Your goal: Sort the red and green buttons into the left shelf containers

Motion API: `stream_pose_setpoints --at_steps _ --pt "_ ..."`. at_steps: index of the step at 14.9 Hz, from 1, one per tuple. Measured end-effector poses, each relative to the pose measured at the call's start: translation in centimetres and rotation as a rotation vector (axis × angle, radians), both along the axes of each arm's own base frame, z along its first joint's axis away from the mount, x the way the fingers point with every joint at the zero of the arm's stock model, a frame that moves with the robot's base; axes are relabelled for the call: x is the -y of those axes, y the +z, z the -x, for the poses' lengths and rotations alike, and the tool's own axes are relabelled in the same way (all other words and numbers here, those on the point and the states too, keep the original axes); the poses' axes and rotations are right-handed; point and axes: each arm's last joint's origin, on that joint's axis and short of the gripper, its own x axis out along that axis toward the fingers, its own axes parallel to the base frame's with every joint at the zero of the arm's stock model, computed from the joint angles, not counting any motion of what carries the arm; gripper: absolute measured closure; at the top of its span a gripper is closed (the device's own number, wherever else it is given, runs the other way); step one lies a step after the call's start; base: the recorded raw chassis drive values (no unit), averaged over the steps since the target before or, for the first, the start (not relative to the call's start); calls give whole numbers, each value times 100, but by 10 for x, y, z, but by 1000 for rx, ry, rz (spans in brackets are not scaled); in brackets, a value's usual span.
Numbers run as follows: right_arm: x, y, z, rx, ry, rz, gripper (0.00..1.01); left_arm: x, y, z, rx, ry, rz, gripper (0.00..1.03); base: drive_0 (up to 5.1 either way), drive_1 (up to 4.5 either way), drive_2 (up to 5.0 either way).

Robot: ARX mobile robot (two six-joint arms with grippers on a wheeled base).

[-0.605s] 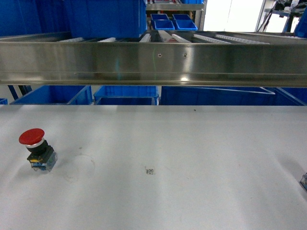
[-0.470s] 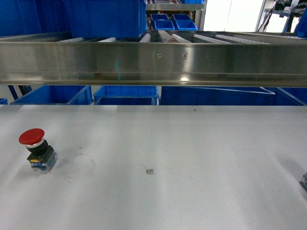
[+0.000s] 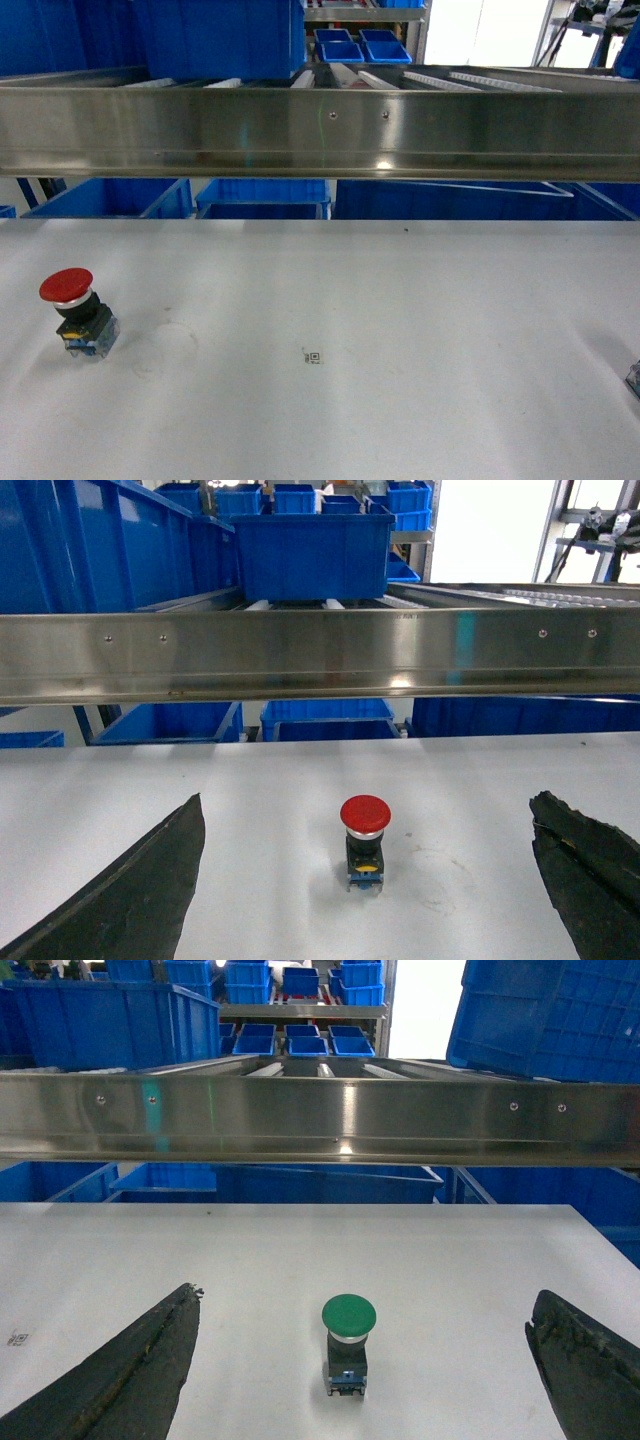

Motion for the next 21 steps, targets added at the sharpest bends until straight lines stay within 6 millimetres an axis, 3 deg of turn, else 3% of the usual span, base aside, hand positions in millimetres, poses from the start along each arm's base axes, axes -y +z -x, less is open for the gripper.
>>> stream_pose_setpoints --at_steps 8,12,14,15,16,17,18,19,20,21 --pt "0 0 0 0 0 0 3 0 0 0 3 -1 0 5 0 0 0" --pt "-1 14 -12 25 20 -39 3 23 35 -19 49 -117 118 5 0 0 0" --pt "2 55 -55 91 -8 -91 3 40 97 -60 108 -201 252 5 0 0 0" --pt "3 77 -90 146 -27 -111 3 40 115 -91 131 -189 260 5 0 0 0" --pt "4 87 -129 162 -25 -124 3 39 120 -125 123 -148 257 5 0 0 0" --pt "4 69 -154 71 -31 -132 3 40 102 -147 26 -116 245 5 0 0 0" --pt "4 37 -159 -74 -40 -136 3 41 76 -149 -84 -107 233 5 0 0 0" --pt "4 27 -156 -114 -43 -139 3 41 75 -147 -79 -110 234 5 0 0 0" --pt "5 38 -155 -50 -41 -139 3 41 87 -146 -24 -116 240 5 0 0 0" --pt "5 36 -151 -8 -25 -139 3 41 94 -144 4 -122 243 5 0 0 0"
